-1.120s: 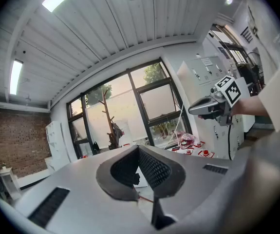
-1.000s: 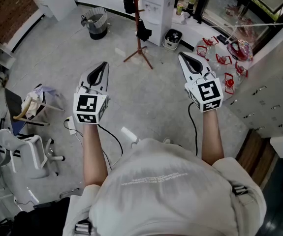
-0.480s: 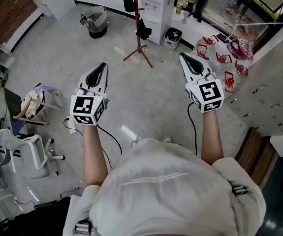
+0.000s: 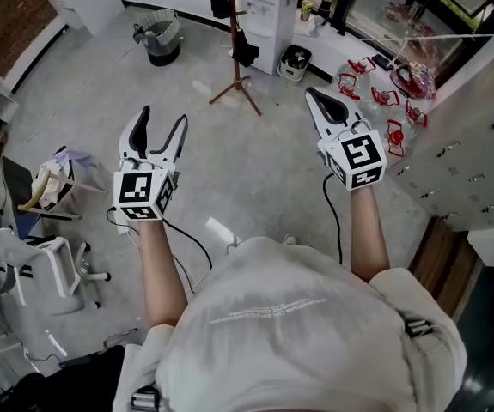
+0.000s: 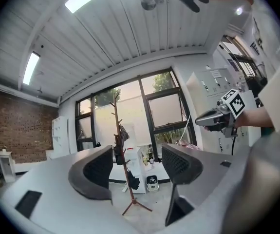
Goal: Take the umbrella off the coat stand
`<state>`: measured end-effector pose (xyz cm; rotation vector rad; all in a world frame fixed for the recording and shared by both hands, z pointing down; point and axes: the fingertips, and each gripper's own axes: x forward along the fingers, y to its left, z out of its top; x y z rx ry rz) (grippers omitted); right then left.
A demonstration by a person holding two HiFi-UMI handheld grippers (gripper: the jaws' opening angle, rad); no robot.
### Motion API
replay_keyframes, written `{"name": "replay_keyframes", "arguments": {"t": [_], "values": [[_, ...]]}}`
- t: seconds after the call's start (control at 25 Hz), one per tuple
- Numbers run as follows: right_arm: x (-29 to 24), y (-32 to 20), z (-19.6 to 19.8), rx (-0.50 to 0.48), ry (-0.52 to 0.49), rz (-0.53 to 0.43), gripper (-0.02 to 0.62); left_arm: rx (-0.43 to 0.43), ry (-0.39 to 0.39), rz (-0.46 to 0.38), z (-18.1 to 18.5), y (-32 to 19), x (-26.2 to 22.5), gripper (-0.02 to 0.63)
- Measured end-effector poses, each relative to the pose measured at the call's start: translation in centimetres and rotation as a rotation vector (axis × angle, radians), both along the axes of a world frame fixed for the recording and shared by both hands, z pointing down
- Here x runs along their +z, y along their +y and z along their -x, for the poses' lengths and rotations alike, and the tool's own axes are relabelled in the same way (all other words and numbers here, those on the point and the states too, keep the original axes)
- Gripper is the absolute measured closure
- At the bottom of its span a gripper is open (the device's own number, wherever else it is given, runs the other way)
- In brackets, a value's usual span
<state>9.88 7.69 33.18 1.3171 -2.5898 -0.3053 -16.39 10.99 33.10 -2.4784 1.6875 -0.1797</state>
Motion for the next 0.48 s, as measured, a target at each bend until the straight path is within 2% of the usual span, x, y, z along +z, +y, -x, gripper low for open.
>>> {"name": "replay_keyframes", "arguments": {"t": [0.16, 0.48], "values": [[-0.3, 0.1, 1.5, -0.004, 0.0, 0.0, 0.571, 0.007, -0.018, 0.01, 1.3, 0.3, 0.8, 0.281], [0.0, 0.9, 5.5, 0.002, -0.029, 0.022, 0.571, -0.045, 0.006, 0.091, 7.1, 0.7, 2.8, 0.281]]}}
